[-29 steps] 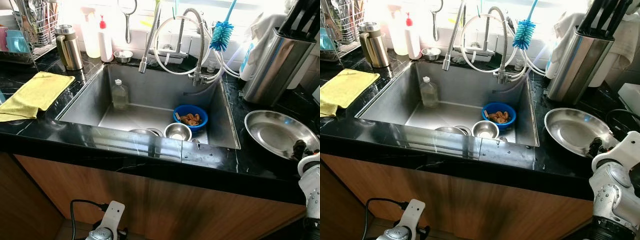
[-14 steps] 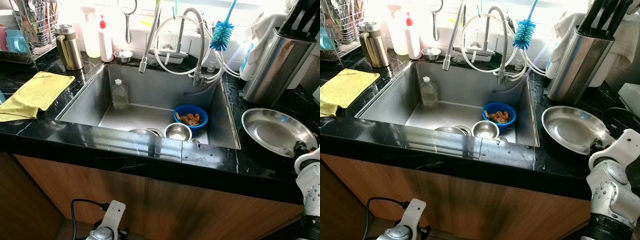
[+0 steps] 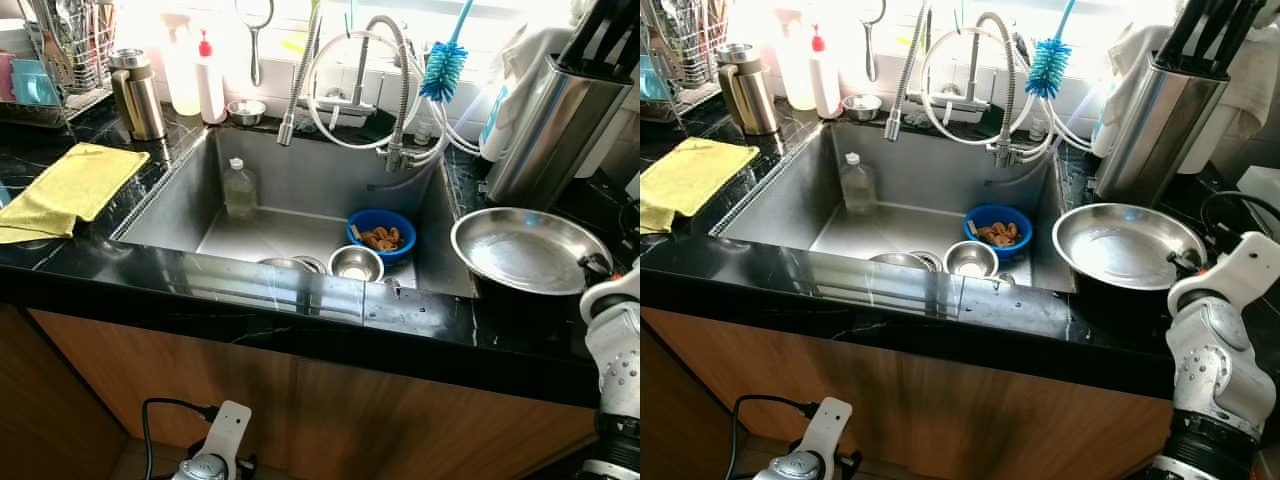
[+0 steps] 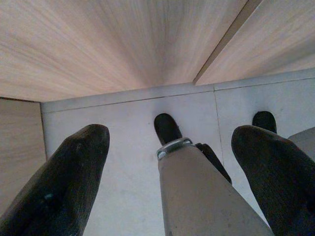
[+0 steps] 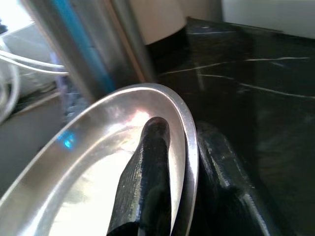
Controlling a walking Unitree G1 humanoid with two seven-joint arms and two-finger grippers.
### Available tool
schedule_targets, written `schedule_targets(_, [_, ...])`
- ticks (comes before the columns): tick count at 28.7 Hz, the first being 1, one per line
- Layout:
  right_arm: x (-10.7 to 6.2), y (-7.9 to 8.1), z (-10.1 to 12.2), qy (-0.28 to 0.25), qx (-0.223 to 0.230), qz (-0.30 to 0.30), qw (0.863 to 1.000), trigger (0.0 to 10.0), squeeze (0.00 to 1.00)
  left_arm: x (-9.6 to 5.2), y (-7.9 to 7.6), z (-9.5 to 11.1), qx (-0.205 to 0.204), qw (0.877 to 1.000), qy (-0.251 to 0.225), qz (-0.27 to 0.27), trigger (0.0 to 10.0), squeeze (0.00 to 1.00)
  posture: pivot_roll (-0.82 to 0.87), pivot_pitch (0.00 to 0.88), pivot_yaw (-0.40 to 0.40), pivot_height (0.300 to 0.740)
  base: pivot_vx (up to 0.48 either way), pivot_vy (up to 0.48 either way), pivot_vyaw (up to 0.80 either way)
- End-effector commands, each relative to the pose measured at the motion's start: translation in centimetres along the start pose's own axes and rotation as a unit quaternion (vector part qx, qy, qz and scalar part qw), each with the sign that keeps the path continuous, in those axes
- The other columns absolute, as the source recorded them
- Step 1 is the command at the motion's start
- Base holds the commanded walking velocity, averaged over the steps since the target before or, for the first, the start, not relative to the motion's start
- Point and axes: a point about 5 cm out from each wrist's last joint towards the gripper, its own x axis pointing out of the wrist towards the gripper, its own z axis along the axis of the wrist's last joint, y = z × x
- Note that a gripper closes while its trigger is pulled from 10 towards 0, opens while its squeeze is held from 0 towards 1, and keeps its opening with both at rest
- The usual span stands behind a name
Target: Kitchen organization
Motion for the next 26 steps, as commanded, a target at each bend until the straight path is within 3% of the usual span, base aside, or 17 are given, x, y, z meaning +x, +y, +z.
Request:
schedule_targets(1, [-0.1, 0.8, 1.2, -0.025, 0.006, 0.017, 1.0, 0.0, 0.0, 0.0, -0.1, -0.1, 0.0, 1.0, 0.003, -0.004, 10.0, 0.0, 0.06, 0.0, -0.087, 0.736, 0.0, 0.0, 0.0])
schedule_targets(3, [0.0, 2.8, 1.6, -0.046, 0.012, 0.059, 0.997, 0.0, 0.0, 0.0, 0.1, -0.1, -0.002, 1.0, 0.003, -0.002, 10.0, 0.0, 0.06, 0.0, -0.09, 0.736, 0.0, 0.0, 0.0])
schedule_targets(11, [0.3, 4.5, 2.3, -0.069, 0.006, 0.097, 0.993, 0.0, 0.0, 0.0, 0.1, -0.1, -0.003, 1.0, 0.003, -0.001, 10.0, 0.0, 0.06, 0.0, -0.091, 0.736, 0.0, 0.0, 0.0])
schedule_targets(12, [0.8, 5.0, 2.5, -0.072, -0.004, 0.108, 0.992, 10.0, 0.0, 0.0, 0.0, 0.0, -0.003, 1.0, 0.002, -0.001, 10.0, 0.0, 0.06, 0.0, -0.092, 0.736, 0.0, 0.0, 0.0])
schedule_targets(16, [1.6, 6.2, 3.0, -0.079, -0.04, 0.125, 0.988, 10.0, 0.0, 0.0, -0.2, 0.2, -0.004, 1.0, 0.0, -0.002, 10.0, 0.0, 0.06, 0.0, -0.093, 0.736, 0.0, 0.0, 0.0])
schedule_targets(19, [2.4, 7.8, 2.7, -0.075, -0.101, 0.16, 0.979, 10.0, 0.0, 0.1, -0.4, 0.3, -0.004, 1.0, -0.002, -0.003, 10.0, 0.0, 0.05, 0.0, -0.093, 0.736, 0.0, 0.0, 0.0])
schedule_targets(24, [3.4, 9.7, 1.2, -0.059, -0.197, 0.22, 0.953, 10.0, 0.0, 0.1, -0.5, 0.3, -0.006, 1.0, -0.002, -0.003, 10.0, 0.0, 0.06, 0.0, -0.099, 0.736, 0.0, 0.0, 0.0])
schedule_targets(26, [3.8, 10.2, 0.5, -0.049, -0.211, 0.234, 0.948, 10.0, 0.0, 0.1, -0.5, 0.3, -0.007, 1.0, -0.002, -0.002, 10.0, 0.0, 0.06, 0.0, -0.1, 0.736, 0.0, 0.0, 0.0])
